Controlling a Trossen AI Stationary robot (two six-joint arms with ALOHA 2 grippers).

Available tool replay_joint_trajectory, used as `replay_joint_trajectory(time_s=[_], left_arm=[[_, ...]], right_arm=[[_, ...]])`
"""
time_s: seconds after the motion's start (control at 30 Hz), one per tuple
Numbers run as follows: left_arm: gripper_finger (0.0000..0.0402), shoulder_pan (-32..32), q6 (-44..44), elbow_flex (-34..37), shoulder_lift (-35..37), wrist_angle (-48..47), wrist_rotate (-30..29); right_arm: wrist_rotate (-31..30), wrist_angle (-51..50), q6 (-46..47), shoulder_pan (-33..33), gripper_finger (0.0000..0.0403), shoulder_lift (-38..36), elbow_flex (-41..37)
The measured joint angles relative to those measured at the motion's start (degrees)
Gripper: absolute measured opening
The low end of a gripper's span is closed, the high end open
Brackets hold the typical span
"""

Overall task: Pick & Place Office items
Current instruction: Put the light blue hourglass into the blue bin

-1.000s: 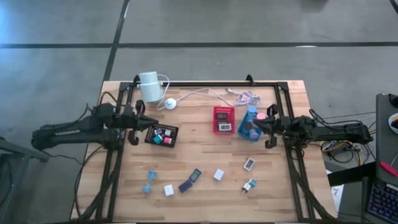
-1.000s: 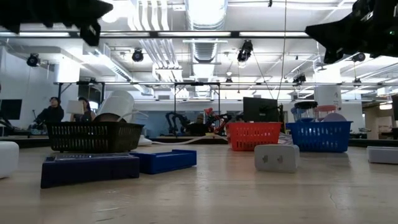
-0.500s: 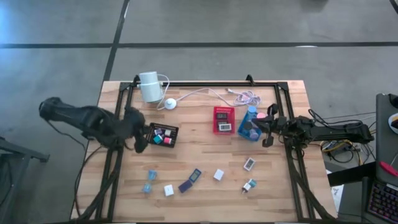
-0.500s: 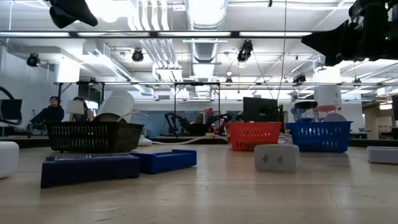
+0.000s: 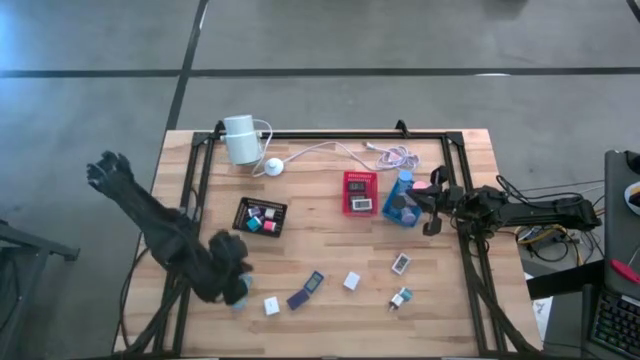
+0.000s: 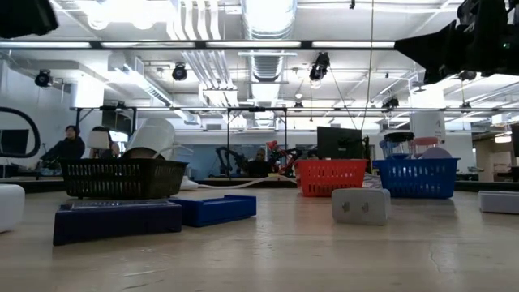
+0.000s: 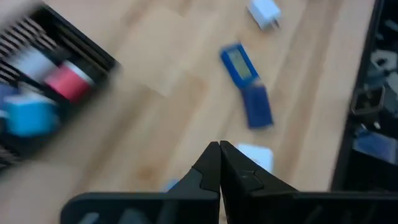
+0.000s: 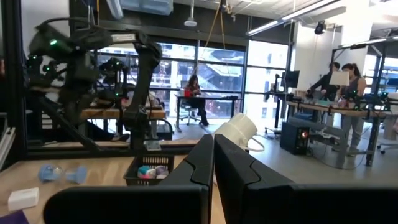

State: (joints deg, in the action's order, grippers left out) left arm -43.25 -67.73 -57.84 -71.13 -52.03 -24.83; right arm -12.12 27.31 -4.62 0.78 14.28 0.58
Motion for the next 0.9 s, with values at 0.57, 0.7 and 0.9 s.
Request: replay_joint_trajectory(time_s=[0.57,0.7,0.9], left_arm=[[0.0138,-0.9,-12.7,-4.7,-20.3,2.6,17.2],[0.0217,0.1,-15.0,-4.9,-20.9,0.9,17.6],[0.0324,1.8,-17.6,-4.8,-21.3,-5.5,18.6]], right_arm=[[0.0,4.9,-3.4,0.0,0.0008,0.1,0.4],[0.0,4.6,-3.8,0.0,0.0008,0.1,0.7],[0.0,4.2,-4.1,0.0,0.0008,0.2,0.7]])
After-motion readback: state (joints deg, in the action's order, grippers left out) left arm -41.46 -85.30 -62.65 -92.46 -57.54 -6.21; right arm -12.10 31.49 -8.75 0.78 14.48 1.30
